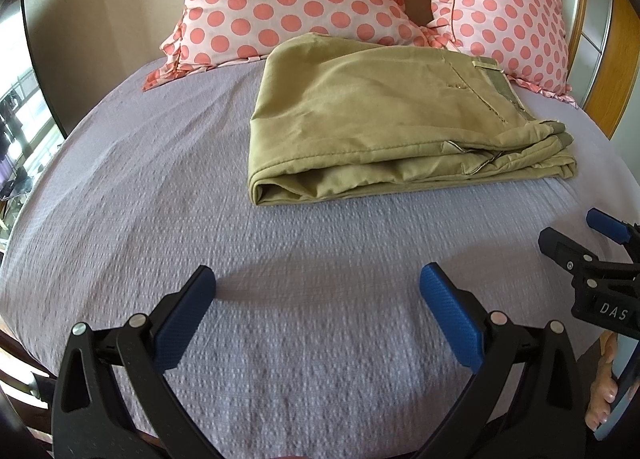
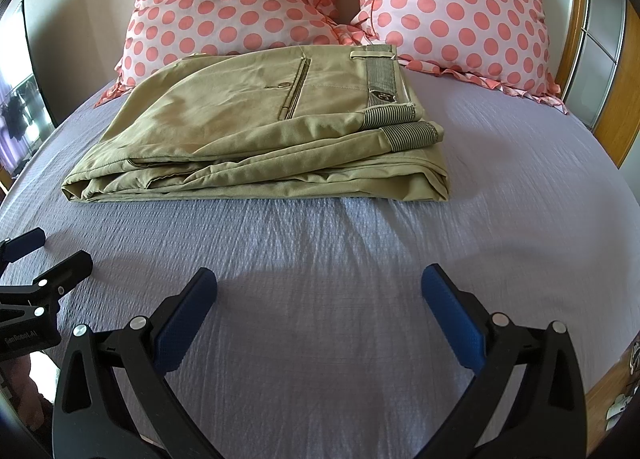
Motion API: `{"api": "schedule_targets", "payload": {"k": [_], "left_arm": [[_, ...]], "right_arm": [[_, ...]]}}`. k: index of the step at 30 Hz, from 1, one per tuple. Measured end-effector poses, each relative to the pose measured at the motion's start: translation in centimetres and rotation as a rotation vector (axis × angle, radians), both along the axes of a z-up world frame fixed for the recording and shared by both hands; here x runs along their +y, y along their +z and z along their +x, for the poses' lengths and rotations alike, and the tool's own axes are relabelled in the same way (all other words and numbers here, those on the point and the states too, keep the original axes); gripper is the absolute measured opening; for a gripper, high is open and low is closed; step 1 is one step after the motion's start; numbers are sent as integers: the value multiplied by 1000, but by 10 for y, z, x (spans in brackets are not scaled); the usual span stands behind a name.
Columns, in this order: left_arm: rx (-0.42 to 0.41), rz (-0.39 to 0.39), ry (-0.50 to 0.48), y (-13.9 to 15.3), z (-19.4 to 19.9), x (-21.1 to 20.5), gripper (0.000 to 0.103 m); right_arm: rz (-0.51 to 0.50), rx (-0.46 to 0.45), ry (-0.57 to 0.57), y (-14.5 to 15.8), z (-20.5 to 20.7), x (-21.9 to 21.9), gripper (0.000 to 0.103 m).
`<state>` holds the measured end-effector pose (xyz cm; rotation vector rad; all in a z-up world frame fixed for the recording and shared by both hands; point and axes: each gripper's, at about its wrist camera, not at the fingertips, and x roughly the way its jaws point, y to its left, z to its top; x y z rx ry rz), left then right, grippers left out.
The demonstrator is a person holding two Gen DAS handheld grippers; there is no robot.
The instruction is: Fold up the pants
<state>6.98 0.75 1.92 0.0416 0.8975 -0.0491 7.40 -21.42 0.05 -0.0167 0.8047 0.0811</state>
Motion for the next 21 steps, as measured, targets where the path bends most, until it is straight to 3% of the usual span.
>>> {"api": "schedule_targets", "payload": {"k": [21], "left_arm": [[-31,-4,5,-1,-3,1,101]], "right_arm": [[0,0,3,0,-1,-2,102]]}}
